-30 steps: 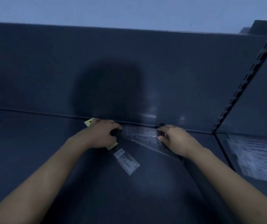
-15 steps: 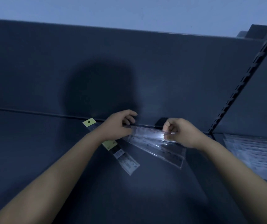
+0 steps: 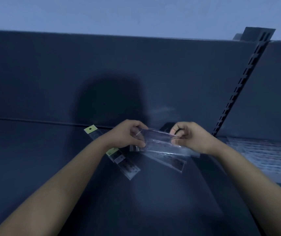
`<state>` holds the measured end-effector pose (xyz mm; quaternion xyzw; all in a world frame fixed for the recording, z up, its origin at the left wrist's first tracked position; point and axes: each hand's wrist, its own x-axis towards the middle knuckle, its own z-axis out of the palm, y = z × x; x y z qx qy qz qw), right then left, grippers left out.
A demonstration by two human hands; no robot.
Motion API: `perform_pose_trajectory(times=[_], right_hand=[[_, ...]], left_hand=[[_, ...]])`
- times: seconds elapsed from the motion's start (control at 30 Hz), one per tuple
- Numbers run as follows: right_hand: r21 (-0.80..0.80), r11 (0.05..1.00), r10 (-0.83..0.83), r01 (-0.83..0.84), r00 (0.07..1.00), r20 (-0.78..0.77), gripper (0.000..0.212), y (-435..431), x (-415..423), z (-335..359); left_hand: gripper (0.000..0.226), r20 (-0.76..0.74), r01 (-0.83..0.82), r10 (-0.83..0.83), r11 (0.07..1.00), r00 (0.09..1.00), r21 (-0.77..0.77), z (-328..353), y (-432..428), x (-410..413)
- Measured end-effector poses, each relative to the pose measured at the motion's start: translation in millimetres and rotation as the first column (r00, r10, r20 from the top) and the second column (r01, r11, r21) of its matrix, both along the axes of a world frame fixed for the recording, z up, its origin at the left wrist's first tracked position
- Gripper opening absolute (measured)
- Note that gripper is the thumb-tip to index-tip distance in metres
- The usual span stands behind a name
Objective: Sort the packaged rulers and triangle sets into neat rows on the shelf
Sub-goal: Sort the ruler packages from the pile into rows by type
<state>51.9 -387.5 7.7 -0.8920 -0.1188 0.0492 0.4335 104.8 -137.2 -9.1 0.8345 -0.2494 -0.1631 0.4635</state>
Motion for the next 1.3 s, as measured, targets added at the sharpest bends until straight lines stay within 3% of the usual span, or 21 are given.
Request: perform_pose_trajectory(times=[0.1,0.27,0.37,0.53,0.67,0.83,1.0,1.3], right_hand=[[-0.01,0.999,-0.039,0.039,0.997,0.071,0.011,-11,-2,6],[-0.025,0.999,-0.044,0.046,0.996,0.074,0.009,-27,-11,9],[-0.033,0.997,-0.071,0.073,0.995,0.07,0.011,-32,-22,8],[-0.045,0.986,-0.157,0.16,0.986,0.058,0.017,-51,-52,9],[-0.058,0.975,-0.215,0.216,0.976,0.023,0.017,-69,-85,12],[-0.122,0.963,-0.24,0.241,0.971,0.015,0.016,-103,-129,17],[-0.059,0.964,-0.26,0.26,0.966,0.015,0.019,-163,-165,15],[-0.002,0.988,-0.152,0.152,0.988,-0.039,0.022,-285,-207,1]], left_hand=[[0.046,-0.056,-0.027,0.028,0.999,0.998,0.017,2,9,4],[0.042,-0.147,0.006,0.025,0.978,0.989,0.209,6,11,6],[0.038,-0.092,0.053,-0.024,0.943,0.995,0.33,1,-1,1],[0.005,0.018,0.074,-0.079,0.978,0.997,0.196,10,-6,8],[0.007,0.05,0.041,-0.04,0.999,0.998,-0.017,32,-24,5],[0.011,0.044,0.167,-0.162,0.973,0.986,-0.161,50,-89,-29],[0.011,-0.021,0.254,-0.256,0.964,0.966,-0.073,34,-173,-69],[0.015,-0.054,0.148,-0.146,0.988,0.988,0.043,3,-293,-109]])
